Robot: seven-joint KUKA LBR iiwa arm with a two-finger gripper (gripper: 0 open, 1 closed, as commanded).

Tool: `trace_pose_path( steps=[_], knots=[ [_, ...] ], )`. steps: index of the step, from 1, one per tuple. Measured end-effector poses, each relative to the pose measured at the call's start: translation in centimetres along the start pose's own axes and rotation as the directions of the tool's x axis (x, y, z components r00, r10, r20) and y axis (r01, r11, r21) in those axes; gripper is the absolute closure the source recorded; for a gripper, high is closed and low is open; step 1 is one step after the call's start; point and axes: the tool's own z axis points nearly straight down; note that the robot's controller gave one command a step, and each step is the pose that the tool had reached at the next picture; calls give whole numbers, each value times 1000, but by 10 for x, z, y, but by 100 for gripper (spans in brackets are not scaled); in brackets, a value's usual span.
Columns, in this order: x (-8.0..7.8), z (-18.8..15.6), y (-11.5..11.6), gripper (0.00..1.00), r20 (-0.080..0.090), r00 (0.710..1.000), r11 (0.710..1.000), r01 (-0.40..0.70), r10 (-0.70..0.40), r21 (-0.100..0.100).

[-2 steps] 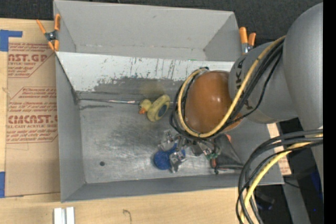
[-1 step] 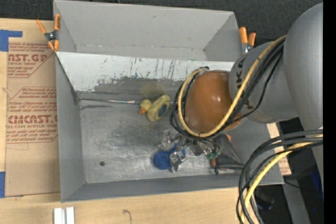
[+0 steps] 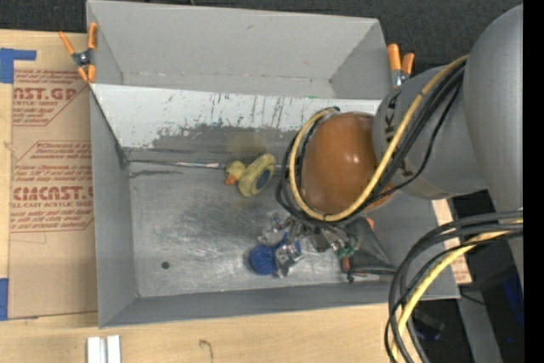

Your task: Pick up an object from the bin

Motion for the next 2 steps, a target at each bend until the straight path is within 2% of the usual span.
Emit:
trace_pose_path(
  steps=[1,2],
  knots=[
    [3,-19,1,100,-11,1000,1000,0,0,-4],
    [1,-38,1,100,-6,1000,1000,0,0,-3]
  ],
)
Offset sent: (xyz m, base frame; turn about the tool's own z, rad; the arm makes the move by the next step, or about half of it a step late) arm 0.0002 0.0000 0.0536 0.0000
